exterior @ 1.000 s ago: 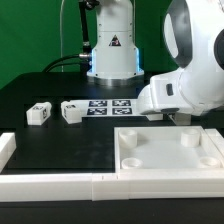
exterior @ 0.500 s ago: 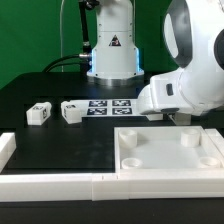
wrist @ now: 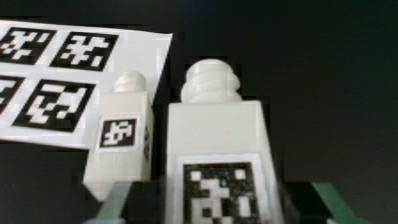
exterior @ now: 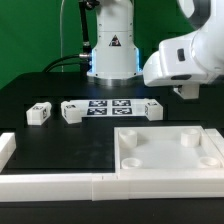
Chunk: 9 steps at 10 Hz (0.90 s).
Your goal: Assemble one leg
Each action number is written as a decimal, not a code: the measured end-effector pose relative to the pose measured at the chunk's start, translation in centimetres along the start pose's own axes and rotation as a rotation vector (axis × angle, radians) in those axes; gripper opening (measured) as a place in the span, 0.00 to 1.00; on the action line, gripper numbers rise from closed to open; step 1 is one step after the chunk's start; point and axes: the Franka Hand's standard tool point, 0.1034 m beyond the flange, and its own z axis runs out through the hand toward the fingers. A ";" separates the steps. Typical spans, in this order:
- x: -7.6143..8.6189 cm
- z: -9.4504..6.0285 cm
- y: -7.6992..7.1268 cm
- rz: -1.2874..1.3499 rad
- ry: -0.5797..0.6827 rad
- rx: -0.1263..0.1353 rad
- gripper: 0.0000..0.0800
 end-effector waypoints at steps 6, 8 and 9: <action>1.4 -2.0 -0.2 -0.005 0.322 0.009 0.36; 1.5 -3.9 0.8 0.026 0.506 0.023 0.36; 1.3 -5.3 1.1 0.029 0.618 0.023 0.36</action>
Offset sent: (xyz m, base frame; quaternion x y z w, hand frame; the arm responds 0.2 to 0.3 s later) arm 0.0000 0.0000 0.0000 0.0000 0.1790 0.0000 0.9838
